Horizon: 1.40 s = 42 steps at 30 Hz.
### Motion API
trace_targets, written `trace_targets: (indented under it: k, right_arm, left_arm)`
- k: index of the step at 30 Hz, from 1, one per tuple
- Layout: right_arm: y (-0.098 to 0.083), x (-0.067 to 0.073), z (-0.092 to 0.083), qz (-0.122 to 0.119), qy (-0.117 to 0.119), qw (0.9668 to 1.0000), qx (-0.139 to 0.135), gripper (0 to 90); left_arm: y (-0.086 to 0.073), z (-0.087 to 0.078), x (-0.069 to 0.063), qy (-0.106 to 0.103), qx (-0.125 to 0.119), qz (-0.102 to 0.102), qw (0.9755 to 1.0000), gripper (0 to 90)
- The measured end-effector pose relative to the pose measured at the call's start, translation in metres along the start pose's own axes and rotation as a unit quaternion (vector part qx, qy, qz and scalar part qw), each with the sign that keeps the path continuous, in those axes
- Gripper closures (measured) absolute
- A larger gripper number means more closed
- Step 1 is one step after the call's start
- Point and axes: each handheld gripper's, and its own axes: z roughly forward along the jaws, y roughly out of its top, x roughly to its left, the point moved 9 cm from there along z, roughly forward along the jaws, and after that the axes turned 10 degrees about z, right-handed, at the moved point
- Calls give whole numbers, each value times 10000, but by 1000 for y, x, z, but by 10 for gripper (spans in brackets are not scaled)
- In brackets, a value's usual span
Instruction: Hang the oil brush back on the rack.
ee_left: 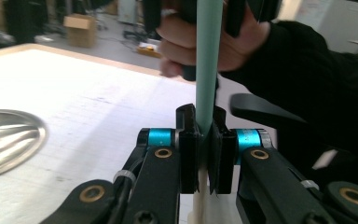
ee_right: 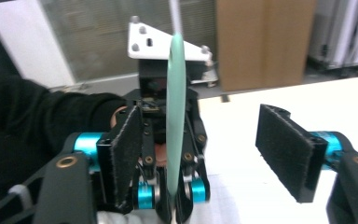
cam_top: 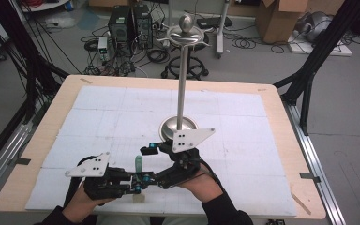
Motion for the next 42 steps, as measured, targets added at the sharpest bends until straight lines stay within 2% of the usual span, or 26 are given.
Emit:
trace_targets:
  k: [3, 6, 8, 9, 13, 16, 20, 30, 37, 42]
  right_arm:
    - [0, -8, -5, 69, -382, 9989, -254, 269]
    - [0, -12, -8, 110, -710, 9963, -471, 268]
    - [-1, -14, -8, 132, -816, 9952, -532, 268]
    - [-2, -14, -8, 201, -797, 9952, -536, 269]
    - [-2, -14, -5, 240, -963, 9932, -608, 291]
    - [-3, -13, 0, 156, -1065, 9924, -600, 315]
    - [-5, -13, 6, 174, -1095, 9924, -533, 357]
    - [-3, -9, 9, 178, -944, 9940, -515, 387]
    - [1, -8, -6, 168, -967, 9932, -625, 362]
    - [0, -10, -27, 139, -1108, 9912, -707, 325]
  left_arm:
    - [-1, -4, 10, 393, -26, -118, 9992, 840]
    - [-2, -9, 20, 747, -43, -241, 9969, 840]
    - [-2, -10, 23, 890, -43, -272, 9957, 839]
    - [-2, -11, 25, 959, -49, -260, 9950, 839]
    - [-2, -10, 26, 1118, -7, -198, 9935, 839]
    - [-4, -6, 25, 1096, 49, -180, 9938, 838]
    - [-4, -1, 21, 1028, 84, -143, 9946, 839]
    - [-4, 3, 14, 707, 50, -142, 9974, 840]
    - [-5, 5, 17, 595, 66, -167, 9981, 840]
    - [0, 6, 23, 564, 38, -152, 9983, 840]
